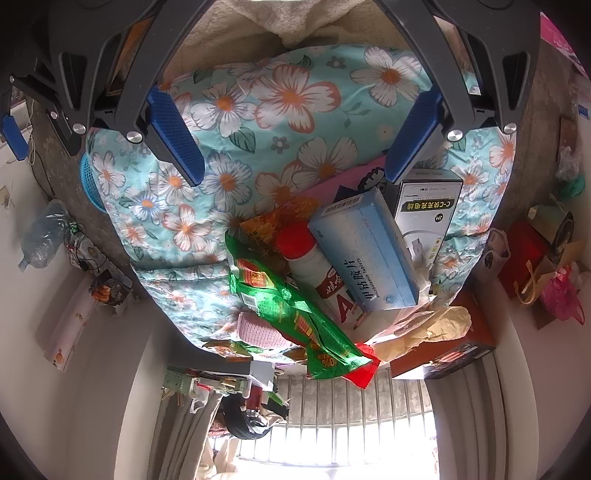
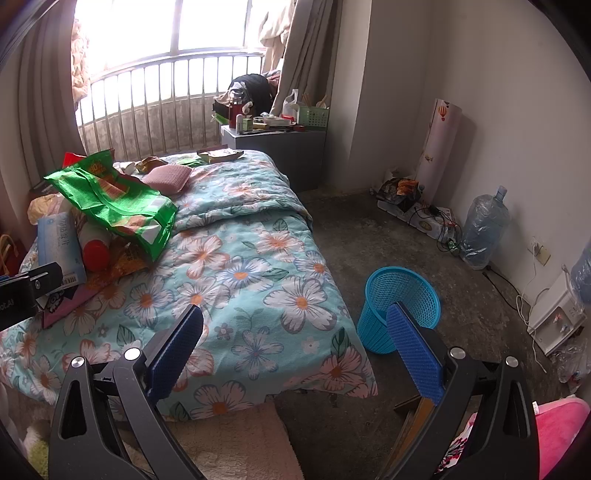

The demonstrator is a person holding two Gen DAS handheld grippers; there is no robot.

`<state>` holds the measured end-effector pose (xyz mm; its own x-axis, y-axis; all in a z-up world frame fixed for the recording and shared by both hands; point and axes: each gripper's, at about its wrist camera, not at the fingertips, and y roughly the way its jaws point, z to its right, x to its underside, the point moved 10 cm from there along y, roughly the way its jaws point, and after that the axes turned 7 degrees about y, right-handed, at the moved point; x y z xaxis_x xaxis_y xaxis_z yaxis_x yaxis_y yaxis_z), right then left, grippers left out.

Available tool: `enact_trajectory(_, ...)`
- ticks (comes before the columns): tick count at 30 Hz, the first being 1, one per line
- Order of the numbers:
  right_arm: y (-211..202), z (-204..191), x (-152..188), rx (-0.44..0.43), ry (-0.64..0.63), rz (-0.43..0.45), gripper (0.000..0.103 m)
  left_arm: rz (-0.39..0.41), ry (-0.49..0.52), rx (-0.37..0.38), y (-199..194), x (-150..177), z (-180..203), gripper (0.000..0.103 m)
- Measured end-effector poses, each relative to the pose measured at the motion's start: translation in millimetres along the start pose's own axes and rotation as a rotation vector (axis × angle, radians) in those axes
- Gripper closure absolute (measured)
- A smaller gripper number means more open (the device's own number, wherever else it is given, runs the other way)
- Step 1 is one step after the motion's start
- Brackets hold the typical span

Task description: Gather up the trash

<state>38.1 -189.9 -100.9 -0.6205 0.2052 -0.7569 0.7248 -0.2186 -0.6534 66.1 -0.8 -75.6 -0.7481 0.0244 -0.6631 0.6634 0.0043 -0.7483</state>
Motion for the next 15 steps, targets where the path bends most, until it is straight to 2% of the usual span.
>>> enact_trajectory(15, -0.9, -0.5, -0.1, 0.0, -0.002, 0.002, 0.006, -0.004, 0.002, -0.002, 2.0, 4.9, -0.1, 0.009)
